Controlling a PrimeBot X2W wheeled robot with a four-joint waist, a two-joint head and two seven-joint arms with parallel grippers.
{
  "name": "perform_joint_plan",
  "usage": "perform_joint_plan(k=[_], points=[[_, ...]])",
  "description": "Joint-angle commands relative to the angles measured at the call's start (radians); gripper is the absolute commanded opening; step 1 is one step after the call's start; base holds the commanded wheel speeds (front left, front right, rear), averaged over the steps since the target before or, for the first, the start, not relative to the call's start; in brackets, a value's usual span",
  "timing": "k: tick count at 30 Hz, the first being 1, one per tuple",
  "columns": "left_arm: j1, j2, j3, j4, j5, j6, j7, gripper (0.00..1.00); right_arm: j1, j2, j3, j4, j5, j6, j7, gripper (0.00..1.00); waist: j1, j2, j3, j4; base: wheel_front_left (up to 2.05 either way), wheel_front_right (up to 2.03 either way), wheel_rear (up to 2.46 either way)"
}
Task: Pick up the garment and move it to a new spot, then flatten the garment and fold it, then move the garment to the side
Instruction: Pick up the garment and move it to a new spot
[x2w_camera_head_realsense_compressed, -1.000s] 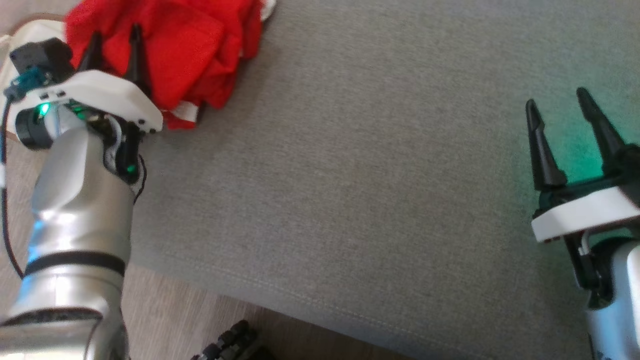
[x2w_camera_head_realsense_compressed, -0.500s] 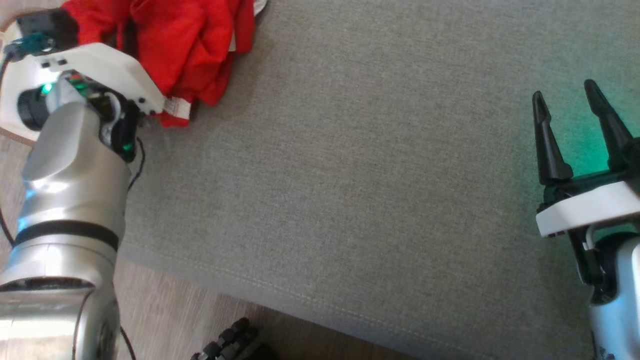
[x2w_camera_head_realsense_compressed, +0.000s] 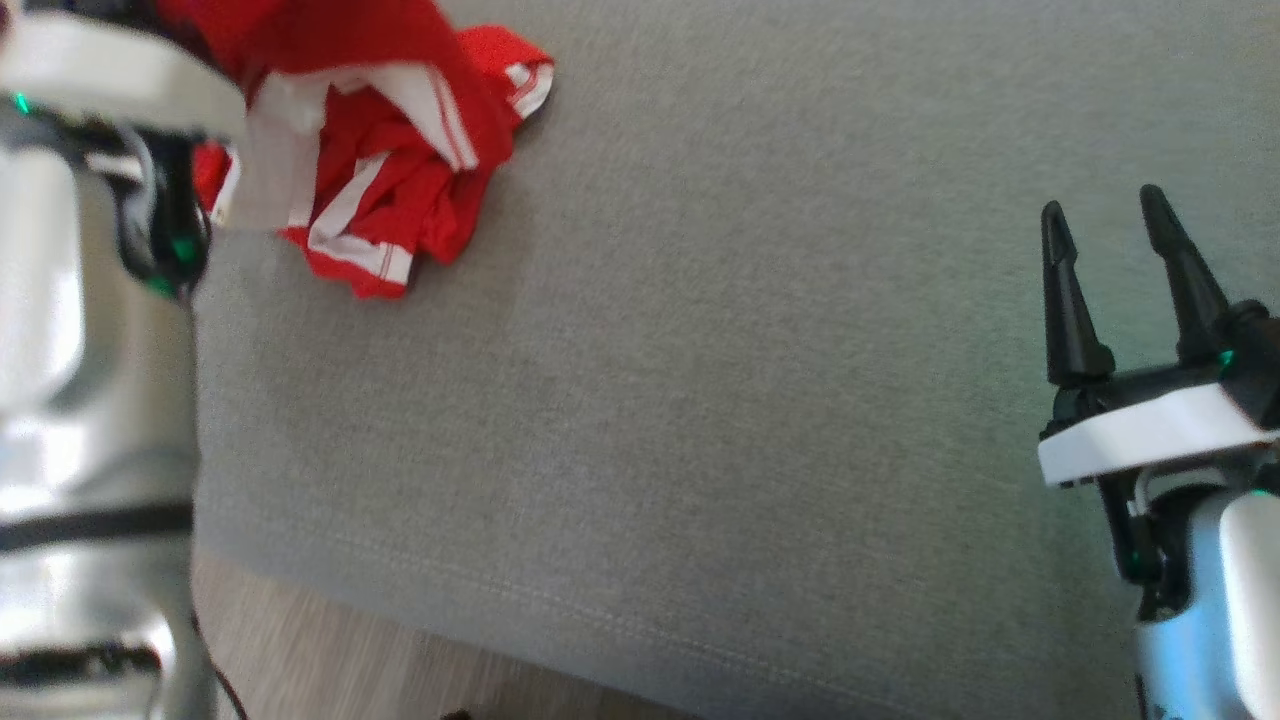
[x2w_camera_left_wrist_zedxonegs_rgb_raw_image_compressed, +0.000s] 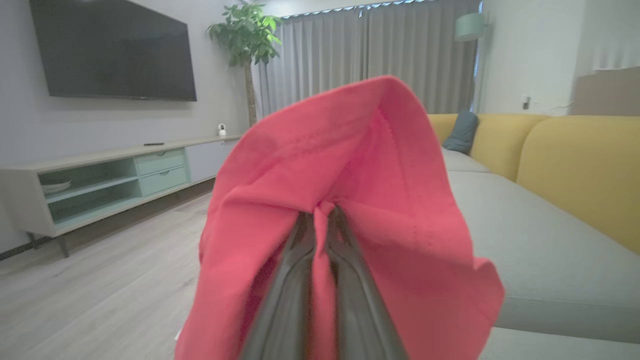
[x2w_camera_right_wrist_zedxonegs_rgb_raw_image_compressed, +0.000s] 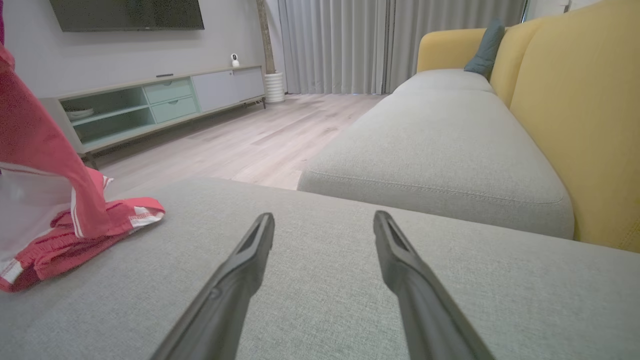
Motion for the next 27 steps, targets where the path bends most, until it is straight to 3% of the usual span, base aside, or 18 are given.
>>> perform_joint_plan(k=[1,7,12,20,27], points=[[0.078,0.032,0.016,-0.131,0.016,0.010,-0.005,0.00,0.020,0.021,0.020,-0.025,0.010,-0.001,-0.018,1.00,0.0000,0.0000,-0.077,-0.058,0.00,0.00,0.00],[0.283,-0.034,-0.069,-0.368,0.024,0.003,0.032,0.00,0.054,0.053,0.023,-0.020,0.023,-0.001,-0.037,1.00,0.0000,0.0000,-0.132,-0.171,0.00,0.00,0.00],[0.401,-0.082,-0.163,-0.460,0.007,-0.008,0.098,0.00,0.064,0.064,0.030,-0.024,0.032,-0.001,-0.047,1.00,0.0000,0.0000,-0.120,-0.298,0.00,0.00,0.00],[0.376,-0.115,-0.327,-0.431,0.009,-0.028,0.134,0.00,0.032,0.071,0.047,-0.012,0.061,-0.001,-0.087,1.00,0.0000,0.0000,-0.036,-0.534,0.00,0.00,0.00],[0.274,-0.118,-0.420,-0.302,0.034,-0.046,0.197,0.00,0.024,0.072,0.029,0.011,0.114,-0.001,-0.135,1.00,0.0000,0.0000,0.052,-0.650,0.00,0.00,0.00]])
